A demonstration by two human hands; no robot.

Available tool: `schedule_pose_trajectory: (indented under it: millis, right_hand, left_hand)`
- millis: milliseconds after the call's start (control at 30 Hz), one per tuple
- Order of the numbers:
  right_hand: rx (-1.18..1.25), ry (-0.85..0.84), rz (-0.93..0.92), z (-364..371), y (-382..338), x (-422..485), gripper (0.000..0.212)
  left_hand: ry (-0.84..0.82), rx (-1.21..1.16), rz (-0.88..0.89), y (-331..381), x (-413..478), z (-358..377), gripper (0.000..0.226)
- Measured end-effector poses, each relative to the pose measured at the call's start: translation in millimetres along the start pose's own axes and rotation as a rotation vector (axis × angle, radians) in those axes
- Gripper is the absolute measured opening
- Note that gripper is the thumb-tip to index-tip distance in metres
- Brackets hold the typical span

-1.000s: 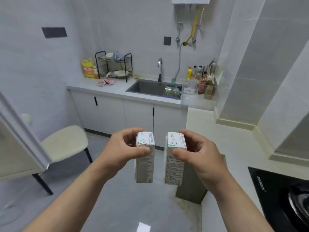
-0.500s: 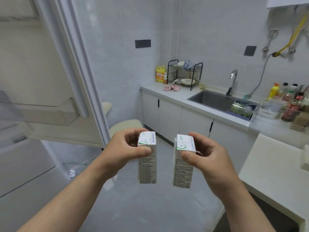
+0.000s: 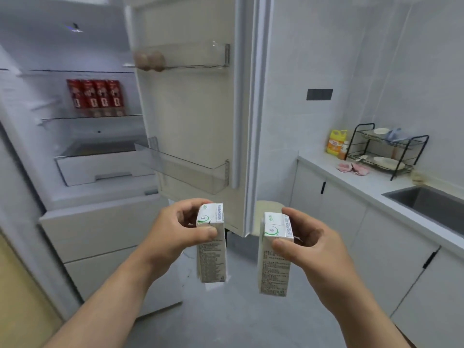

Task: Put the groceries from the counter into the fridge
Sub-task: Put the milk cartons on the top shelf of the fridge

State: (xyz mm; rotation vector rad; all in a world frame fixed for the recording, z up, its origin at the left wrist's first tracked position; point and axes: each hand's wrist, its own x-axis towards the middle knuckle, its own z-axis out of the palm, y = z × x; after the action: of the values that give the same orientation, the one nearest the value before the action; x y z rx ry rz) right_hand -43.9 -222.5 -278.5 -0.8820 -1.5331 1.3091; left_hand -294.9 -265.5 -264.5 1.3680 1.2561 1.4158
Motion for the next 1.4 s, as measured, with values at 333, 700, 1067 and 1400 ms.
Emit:
schedule_pose_trajectory:
  millis: [333,700,1067,1400]
  right_hand:
    - [-0.023,-0.133,-0.023,122.2,-24.5,66.9,0.064]
    - [-0.017,-0.225,-0.069,246.1,-32.6,127.7,0.072]
    - [0.007,-0.314,-0.122,341.3,-40.0,179.6,0.044]
    - [0.059,-0.424,-0.181,406.0,-40.9,241.0,0.081]
  left_hand:
    - [0.235,-0.025,0.062,9.2,-6.6,-129.7,0.068]
    - [0.332,-0.054,0.113,10.3,0.9,-254.7,0.069]
    - [0.406,-0.004,0.119,16.2,5.9,-343.0,0.074]
    - [0.481,-0.01,0.168,23.0,35.6,-393.0,0.054]
